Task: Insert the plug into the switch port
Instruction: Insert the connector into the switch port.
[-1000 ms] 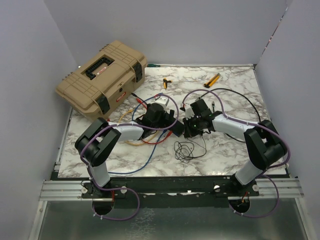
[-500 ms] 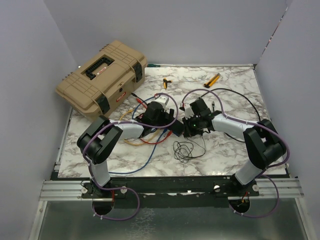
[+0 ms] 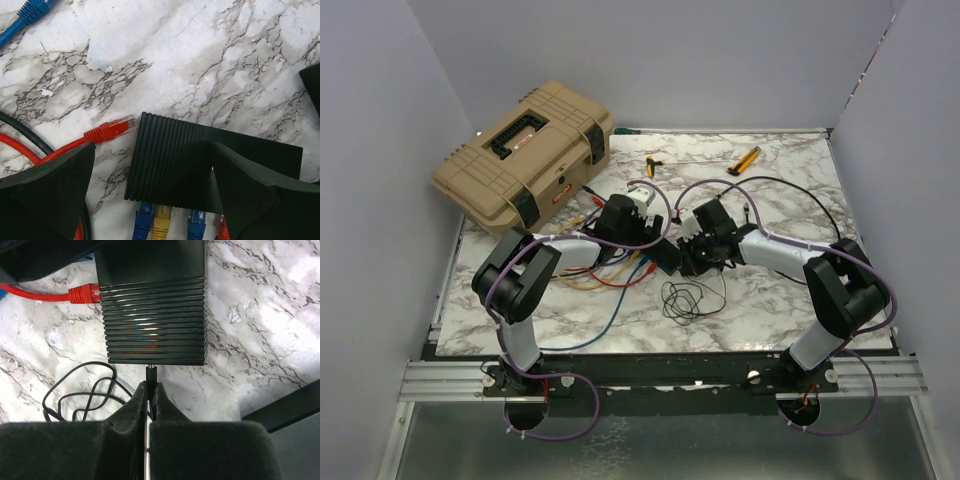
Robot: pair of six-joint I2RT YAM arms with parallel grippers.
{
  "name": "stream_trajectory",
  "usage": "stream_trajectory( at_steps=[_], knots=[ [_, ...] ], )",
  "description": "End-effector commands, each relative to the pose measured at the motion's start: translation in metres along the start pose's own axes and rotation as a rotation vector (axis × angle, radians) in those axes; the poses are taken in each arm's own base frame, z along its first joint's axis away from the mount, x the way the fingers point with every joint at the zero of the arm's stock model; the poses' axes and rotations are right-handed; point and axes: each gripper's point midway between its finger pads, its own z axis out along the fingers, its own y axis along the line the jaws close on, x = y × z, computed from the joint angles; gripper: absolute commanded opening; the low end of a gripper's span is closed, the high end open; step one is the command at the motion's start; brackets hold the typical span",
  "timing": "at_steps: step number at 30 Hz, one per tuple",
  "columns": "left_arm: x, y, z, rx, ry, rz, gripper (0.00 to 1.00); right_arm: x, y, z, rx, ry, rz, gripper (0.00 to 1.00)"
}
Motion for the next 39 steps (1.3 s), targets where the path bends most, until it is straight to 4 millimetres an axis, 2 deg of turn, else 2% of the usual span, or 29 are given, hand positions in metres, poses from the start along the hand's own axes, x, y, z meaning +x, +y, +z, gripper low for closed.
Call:
stream_trajectory(
  at_steps=[1,12,21,28,33,39],
  knots=[
    [0.007,-0.001,0.002,0.069,0.041,0.023,0.97,-0.019,0.015,0.001,-0.059,-0.082,-0.06,0.01],
    [0.034,-0.027,0.005,0.265,0.134,0.024,0.92,-0.024,0.013,0.005,-0.034,-0.107,-0.107,0.01],
    [0.048,-0.034,-0.006,0.278,0.146,-0.102,0.9,-0.035,0.015,0.007,-0.018,-0.189,-0.123,0.01],
    [0.05,-0.047,-0.017,0.308,0.137,-0.133,0.89,-0.046,0.016,0.008,-0.014,-0.232,-0.136,0.0],
    [0.052,-0.051,-0.02,0.311,0.138,-0.118,0.89,-0.056,0.021,-0.003,-0.025,-0.232,-0.138,0.0],
    [0.046,-0.058,-0.024,0.322,0.119,-0.108,0.88,-0.07,0.029,-0.013,-0.052,-0.259,-0.145,0.0]
  ],
)
